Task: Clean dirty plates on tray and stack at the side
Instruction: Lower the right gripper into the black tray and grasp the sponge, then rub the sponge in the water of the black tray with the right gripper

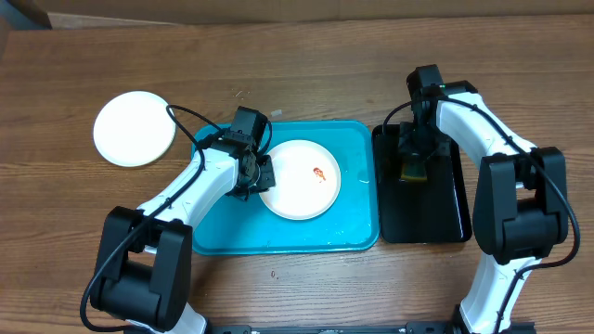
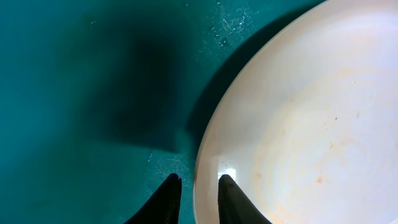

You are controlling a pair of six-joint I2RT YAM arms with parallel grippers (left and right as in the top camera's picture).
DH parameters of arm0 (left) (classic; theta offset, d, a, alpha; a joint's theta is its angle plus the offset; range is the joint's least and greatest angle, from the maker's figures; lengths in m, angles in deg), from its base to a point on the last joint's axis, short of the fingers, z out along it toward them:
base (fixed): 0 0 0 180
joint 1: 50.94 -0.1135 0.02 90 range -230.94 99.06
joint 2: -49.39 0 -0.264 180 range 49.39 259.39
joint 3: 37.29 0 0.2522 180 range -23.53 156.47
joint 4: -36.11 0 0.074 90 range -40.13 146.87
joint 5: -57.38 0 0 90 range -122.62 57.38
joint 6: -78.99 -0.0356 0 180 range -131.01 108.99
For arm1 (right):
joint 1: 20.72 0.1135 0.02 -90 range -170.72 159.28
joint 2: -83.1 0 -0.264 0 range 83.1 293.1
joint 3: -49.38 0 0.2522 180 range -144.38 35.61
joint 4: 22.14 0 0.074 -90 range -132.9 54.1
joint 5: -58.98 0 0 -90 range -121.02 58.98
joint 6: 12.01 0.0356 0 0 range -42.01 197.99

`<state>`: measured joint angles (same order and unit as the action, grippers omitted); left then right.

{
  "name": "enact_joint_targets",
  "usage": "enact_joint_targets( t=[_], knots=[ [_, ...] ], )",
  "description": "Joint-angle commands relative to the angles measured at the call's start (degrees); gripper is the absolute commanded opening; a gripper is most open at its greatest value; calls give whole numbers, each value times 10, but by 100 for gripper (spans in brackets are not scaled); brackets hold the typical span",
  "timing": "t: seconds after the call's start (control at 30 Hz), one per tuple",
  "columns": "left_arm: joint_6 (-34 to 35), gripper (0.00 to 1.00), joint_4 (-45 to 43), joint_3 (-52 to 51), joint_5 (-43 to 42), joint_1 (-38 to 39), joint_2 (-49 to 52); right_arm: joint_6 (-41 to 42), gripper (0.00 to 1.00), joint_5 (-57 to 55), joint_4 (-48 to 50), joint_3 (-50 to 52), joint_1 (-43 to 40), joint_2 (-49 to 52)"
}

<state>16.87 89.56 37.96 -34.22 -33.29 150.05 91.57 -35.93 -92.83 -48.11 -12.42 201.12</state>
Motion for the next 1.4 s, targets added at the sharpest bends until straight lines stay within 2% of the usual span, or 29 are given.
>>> enact_joint_targets(
  t=[0.0,0.03,0.1,0.17,0.23,0.33,0.5,0.7,0.77,0.83,0.97,1.0,1.1,1.13,1.37],
  knots=[
    [-4,23,2,-4,5,4,6,2,25,-15,3,18,-2,-10],
    [-4,23,2,-4,5,4,6,2,24,-15,2,20,-2,-10],
    [-4,24,2,-4,5,4,6,2,29,-15,2,19,-2,-10],
    [-4,25,1,-4,5,4,6,2,30,-15,-5,10,-2,-10],
    [-4,26,1,-4,5,4,6,2,43,-15,-18,-5,-2,-10],
    [-4,27,2,-4,5,4,6,2,55,-15,-56,-31,-2,-10],
    [-4,28,9,-4,5,4,6,2,57,7,-113,-30,-2,-10],
    [-4,30,8,-4,5,4,6,2,55,24,-90,17,-2,-10],
    [-4,31,8,-4,5,4,6,1,43,24,-81,28,-2,-10],
    [-4,31,8,-4,5,4,6,0,22,24,-82,26,-2,-10],
    [-4,32,5,-4,5,4,6,0,22,24,-96,-1,-3,-10],
    [-4,33,5,-4,5,4,6,0,27,24,-105,-10,-3,-10],
    [-4,33,6,-4,5,4,6,-5,66,24,-129,-43,-4,-10],
    [-4,33,6,-4,5,4,6,-5,69,24,-130,-48,-4,-10],
    [-4,34,5,-4,5,4,6,-5,69,24,-83,-40,-4,-10]
  ],
)
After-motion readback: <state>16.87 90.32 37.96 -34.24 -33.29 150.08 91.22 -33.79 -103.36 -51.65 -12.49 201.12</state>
